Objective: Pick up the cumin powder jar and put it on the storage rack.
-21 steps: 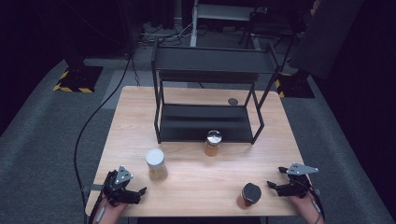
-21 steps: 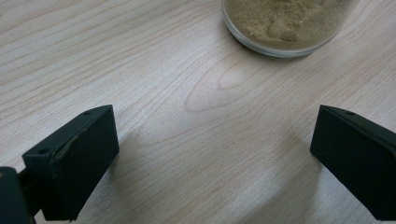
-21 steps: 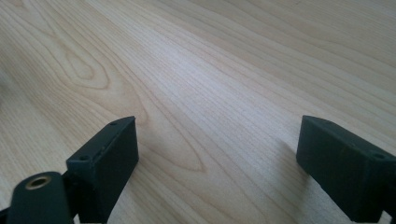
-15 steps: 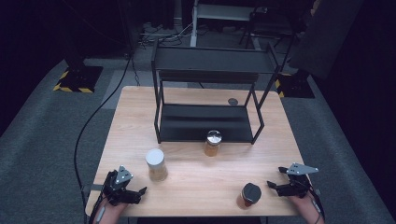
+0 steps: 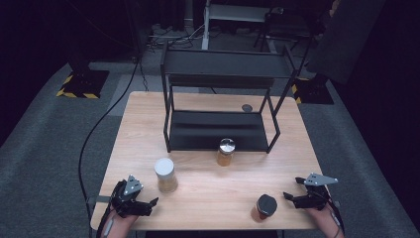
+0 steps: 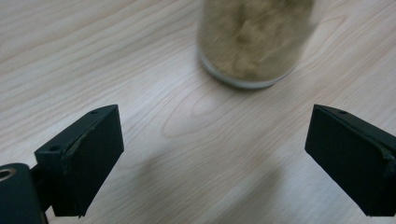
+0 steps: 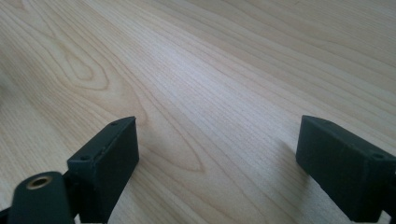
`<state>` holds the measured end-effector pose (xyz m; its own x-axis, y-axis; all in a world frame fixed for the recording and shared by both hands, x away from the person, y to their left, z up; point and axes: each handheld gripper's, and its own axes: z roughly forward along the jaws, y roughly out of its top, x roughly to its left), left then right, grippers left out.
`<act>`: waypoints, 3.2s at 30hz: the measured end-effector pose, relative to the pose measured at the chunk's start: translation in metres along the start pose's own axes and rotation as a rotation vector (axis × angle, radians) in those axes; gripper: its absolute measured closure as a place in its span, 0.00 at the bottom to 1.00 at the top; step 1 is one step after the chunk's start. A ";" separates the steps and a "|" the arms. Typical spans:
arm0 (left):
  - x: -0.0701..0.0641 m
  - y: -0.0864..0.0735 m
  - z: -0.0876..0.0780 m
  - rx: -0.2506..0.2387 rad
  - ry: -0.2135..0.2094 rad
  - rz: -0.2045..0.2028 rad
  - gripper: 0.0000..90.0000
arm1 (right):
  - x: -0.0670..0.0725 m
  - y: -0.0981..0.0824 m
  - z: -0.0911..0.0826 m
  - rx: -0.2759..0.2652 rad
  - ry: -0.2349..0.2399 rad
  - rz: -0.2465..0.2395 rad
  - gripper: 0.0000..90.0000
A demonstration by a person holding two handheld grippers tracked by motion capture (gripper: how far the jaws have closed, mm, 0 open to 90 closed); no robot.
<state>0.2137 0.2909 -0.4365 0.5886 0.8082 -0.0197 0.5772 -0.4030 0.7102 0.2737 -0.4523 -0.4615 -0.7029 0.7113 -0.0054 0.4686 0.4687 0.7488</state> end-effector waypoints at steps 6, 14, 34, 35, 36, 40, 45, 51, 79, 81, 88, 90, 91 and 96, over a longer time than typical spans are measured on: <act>-0.007 0.009 -0.004 -0.018 -0.008 0.007 0.05 | 0.000 0.000 0.000 -0.001 0.001 0.003 0.14; -0.017 0.020 -0.015 -0.085 0.011 0.016 0.05 | 0.000 0.000 0.000 0.000 -0.001 0.003 0.14; -0.024 0.035 -0.028 -0.204 0.004 0.013 0.05 | 0.001 0.000 0.000 0.001 -0.006 0.000 0.14; -0.024 0.035 -0.028 -0.207 0.007 0.014 0.05 | 0.001 0.000 0.000 0.001 -0.006 0.000 0.14; -0.025 0.037 -0.028 -0.209 0.009 0.021 0.05 | 0.001 0.000 0.000 0.001 -0.007 0.001 0.15; -0.025 0.040 -0.026 -0.217 0.009 0.028 0.05 | 0.001 0.000 0.000 0.001 -0.007 0.002 0.15; -0.025 0.042 -0.021 -0.227 0.007 0.033 0.06 | 0.000 0.000 0.000 0.001 -0.007 0.002 0.15; -0.026 0.046 -0.013 -0.229 0.022 0.053 0.07 | 0.000 0.000 0.000 0.001 -0.007 0.002 0.15; -0.027 0.050 0.000 -0.215 0.009 0.106 0.37 | 0.001 0.000 0.000 0.001 -0.009 0.002 0.15; -0.026 0.052 0.001 -0.220 0.002 0.106 0.37 | 0.001 0.000 0.000 0.001 -0.009 0.002 0.15; -0.028 0.067 -0.001 -0.227 -0.014 0.125 0.37 | 0.001 0.000 0.000 0.001 -0.009 0.002 0.15; -0.027 0.073 -0.002 -0.230 -0.018 0.129 0.37 | 0.001 0.001 0.000 0.002 -0.009 0.001 0.15; -0.027 0.075 -0.003 -0.233 -0.021 0.131 0.37 | 0.001 0.000 0.000 0.002 -0.009 0.002 0.15; -0.027 0.086 -0.002 -0.245 -0.027 0.145 0.37 | 0.001 0.001 0.000 0.002 -0.009 0.002 0.15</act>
<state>0.2464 0.2352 -0.3729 0.6719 0.7365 0.0786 0.3333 -0.3953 0.8560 0.2737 -0.4515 -0.4613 -0.6973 0.7167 -0.0102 0.4707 0.4685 0.7476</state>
